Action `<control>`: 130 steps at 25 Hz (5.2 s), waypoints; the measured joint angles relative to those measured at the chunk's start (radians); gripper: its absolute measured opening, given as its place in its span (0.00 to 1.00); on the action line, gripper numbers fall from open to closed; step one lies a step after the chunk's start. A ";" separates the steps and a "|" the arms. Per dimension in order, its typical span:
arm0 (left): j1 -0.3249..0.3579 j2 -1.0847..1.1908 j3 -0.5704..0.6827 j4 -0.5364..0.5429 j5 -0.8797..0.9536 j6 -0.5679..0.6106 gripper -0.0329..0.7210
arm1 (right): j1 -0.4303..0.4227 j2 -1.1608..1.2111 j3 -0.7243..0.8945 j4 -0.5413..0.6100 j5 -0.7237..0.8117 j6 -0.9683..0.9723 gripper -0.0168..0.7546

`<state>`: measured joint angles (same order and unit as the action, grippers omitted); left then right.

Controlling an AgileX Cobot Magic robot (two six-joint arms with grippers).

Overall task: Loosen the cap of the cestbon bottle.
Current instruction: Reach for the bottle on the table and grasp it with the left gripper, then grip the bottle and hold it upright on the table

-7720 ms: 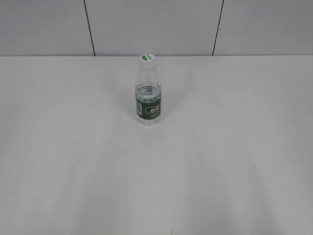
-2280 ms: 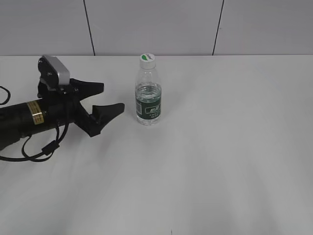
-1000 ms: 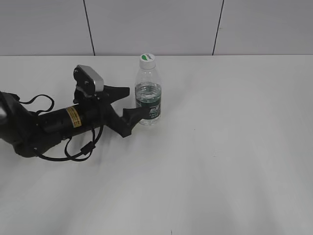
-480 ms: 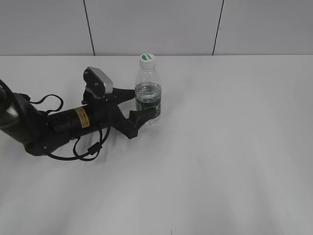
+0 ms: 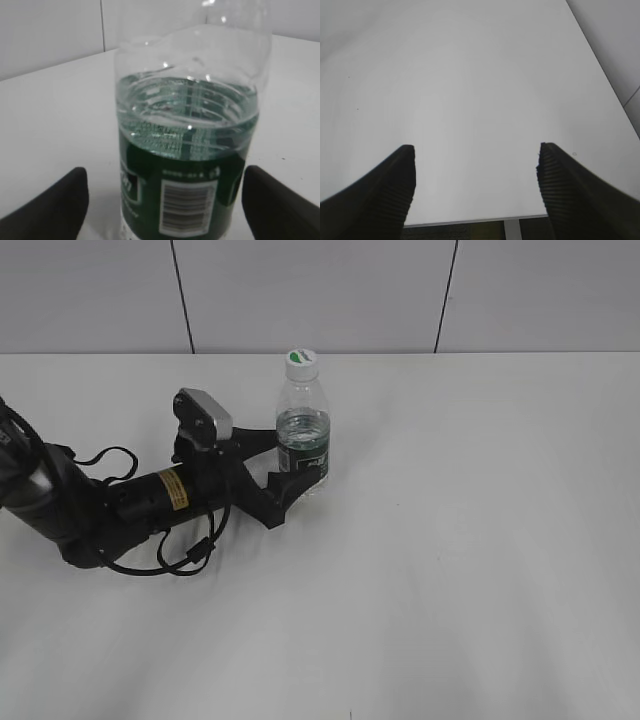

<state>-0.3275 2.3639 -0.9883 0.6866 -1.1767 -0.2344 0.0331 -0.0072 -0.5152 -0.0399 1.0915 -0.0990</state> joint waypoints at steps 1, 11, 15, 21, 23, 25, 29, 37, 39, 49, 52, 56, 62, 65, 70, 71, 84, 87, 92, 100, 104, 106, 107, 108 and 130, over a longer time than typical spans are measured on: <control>-0.001 0.006 -0.009 0.001 -0.004 0.000 0.80 | 0.000 0.000 0.000 0.000 0.000 0.000 0.77; -0.038 0.040 -0.070 0.002 0.000 0.000 0.80 | 0.000 0.000 0.000 0.000 0.000 0.000 0.77; -0.039 0.042 -0.080 -0.016 0.003 0.000 0.80 | 0.000 0.000 0.000 0.000 0.000 0.000 0.77; -0.039 0.046 -0.119 -0.023 0.030 -0.011 0.80 | 0.000 0.000 0.000 0.000 0.000 0.000 0.77; -0.039 0.046 -0.120 -0.026 0.026 -0.013 0.80 | 0.000 0.000 0.000 0.000 0.000 0.000 0.77; -0.039 0.046 -0.120 -0.026 0.025 -0.017 0.80 | 0.000 0.000 0.000 0.000 0.000 0.000 0.77; -0.039 0.046 -0.120 -0.026 0.036 -0.022 0.80 | 0.000 0.000 0.000 0.000 0.000 0.000 0.77; -0.039 0.046 -0.120 -0.027 0.019 -0.027 0.80 | 0.000 0.000 0.000 0.000 0.000 0.000 0.77; -0.039 0.046 -0.120 -0.028 0.019 -0.027 0.80 | 0.000 0.000 0.000 0.000 0.000 0.000 0.77; -0.044 0.046 -0.130 -0.031 0.024 -0.041 0.80 | 0.000 0.000 0.000 0.000 0.000 0.000 0.77; -0.049 0.047 -0.130 -0.031 0.035 -0.046 0.80 | 0.000 0.000 0.000 0.000 0.000 0.000 0.77; -0.048 0.047 -0.130 -0.032 0.035 -0.050 0.80 | 0.000 0.000 0.000 0.000 0.000 0.000 0.77; -0.048 0.047 -0.130 -0.032 0.042 -0.052 0.77 | 0.000 0.000 0.000 0.000 0.000 0.000 0.77; -0.048 0.047 -0.130 -0.030 0.041 -0.052 0.71 | 0.000 0.000 0.000 0.000 0.000 0.000 0.77; -0.051 0.047 -0.130 -0.029 0.039 -0.052 0.59 | 0.000 0.000 0.000 0.000 0.000 0.000 0.77; -0.051 0.047 -0.130 -0.029 0.039 -0.052 0.59 | 0.000 0.000 0.000 0.000 0.000 0.000 0.77; -0.051 0.047 -0.130 -0.029 0.039 -0.052 0.59 | 0.000 0.000 0.000 0.000 0.000 0.000 0.77; -0.046 0.048 -0.130 -0.026 0.030 -0.052 0.59 | 0.000 0.000 0.000 0.000 0.000 0.000 0.77; -0.008 0.050 -0.130 0.091 0.002 -0.052 0.59 | 0.000 0.000 0.000 0.000 0.000 0.000 0.77; 0.044 0.004 -0.134 0.427 0.002 -0.148 0.59 | 0.000 0.000 0.000 0.000 0.000 0.000 0.77; 0.044 -0.043 -0.136 0.519 -0.002 -0.156 0.59 | 0.000 0.000 0.000 0.000 0.000 0.000 0.77; 0.044 -0.051 -0.136 0.555 -0.003 -0.157 0.59 | 0.000 0.000 0.000 0.000 0.000 0.000 0.77; 0.044 -0.052 -0.136 0.571 -0.003 -0.158 0.59 | 0.000 0.000 0.000 0.000 0.000 0.000 0.77; 0.044 -0.053 -0.135 0.583 -0.003 -0.160 0.59 | 0.000 0.000 0.000 0.000 0.000 0.000 0.77; -0.027 -0.020 -0.021 0.366 -0.020 -0.107 0.59 | 0.000 0.000 0.000 0.000 0.000 0.000 0.77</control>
<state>-0.3543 2.3441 -1.0094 1.0522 -1.1970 -0.3414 0.0331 -0.0072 -0.5152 -0.0397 1.0915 -0.0990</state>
